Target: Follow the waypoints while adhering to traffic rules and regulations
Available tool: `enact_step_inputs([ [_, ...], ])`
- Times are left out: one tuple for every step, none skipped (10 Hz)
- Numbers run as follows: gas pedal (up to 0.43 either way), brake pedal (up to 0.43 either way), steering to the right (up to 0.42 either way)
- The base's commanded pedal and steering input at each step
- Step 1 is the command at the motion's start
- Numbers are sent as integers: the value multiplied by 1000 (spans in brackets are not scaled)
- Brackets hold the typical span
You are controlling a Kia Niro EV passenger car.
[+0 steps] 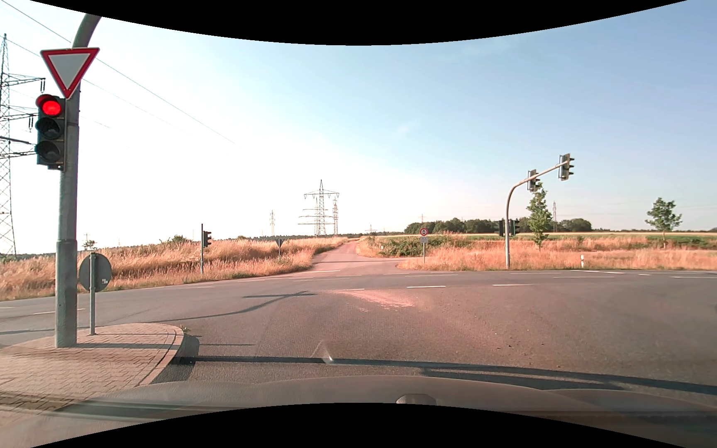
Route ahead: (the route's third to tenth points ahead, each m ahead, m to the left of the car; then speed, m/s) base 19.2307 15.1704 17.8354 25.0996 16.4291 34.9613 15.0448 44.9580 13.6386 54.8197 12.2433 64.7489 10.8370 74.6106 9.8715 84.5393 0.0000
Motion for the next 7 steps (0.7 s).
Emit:
enact_step_inputs([
  [0,280,-44],
  [0,280,-44],
  [0,280,-44],
  [0,280,-44],
  [0,280,-44],
  [0,280,-44],
  [0,287,-44],
])
